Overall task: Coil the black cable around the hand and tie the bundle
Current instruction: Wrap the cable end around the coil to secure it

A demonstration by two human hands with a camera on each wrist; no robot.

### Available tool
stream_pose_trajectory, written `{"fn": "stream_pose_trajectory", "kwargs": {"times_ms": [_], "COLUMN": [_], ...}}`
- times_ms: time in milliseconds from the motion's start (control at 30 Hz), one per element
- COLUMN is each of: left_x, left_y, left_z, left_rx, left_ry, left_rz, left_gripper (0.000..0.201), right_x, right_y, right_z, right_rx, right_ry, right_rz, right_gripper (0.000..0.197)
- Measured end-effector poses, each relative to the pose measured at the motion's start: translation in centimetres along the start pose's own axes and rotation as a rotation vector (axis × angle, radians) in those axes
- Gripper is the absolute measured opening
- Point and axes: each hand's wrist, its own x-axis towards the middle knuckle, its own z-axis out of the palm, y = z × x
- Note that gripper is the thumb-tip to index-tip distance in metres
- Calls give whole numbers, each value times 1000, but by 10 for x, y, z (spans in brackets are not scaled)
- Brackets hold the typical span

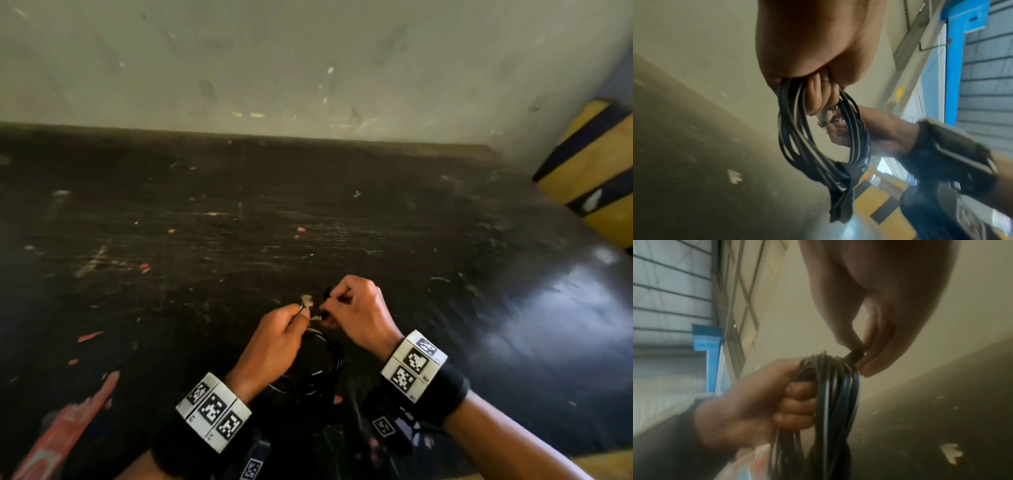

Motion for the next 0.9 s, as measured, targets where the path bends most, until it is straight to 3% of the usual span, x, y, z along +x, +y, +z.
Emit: {"fn": "stream_pose_trajectory", "kwargs": {"times_ms": [167,300,467,567,667,800,900], "left_x": [23,34,36,36,39,40,35], "left_y": [35,56,72,76,76,81,87], "left_z": [15,24,35,36,34,37,38], "left_rx": [-266,-329,-386,-397,-348,-282,-237], "left_ry": [-61,-117,-129,-69,99,159,124], "left_rz": [-211,-233,-210,-207,-257,-266,-221], "left_gripper": [21,19,19,31,33,25,25], "right_x": [4,11,20,18,7,-1,7], "right_y": [-2,-1,-5,-11,-27,-31,-16], "right_z": [-53,-91,-109,-119,-139,-134,-115], "right_rx": [360,376,133,-29,37,-173,-355], "right_ry": [-199,-407,-410,-234,-87,-399,-353], "right_rz": [-58,-140,-329,-437,-486,-516,-629], "right_gripper": [40,31,16,12,15,11,12]}}
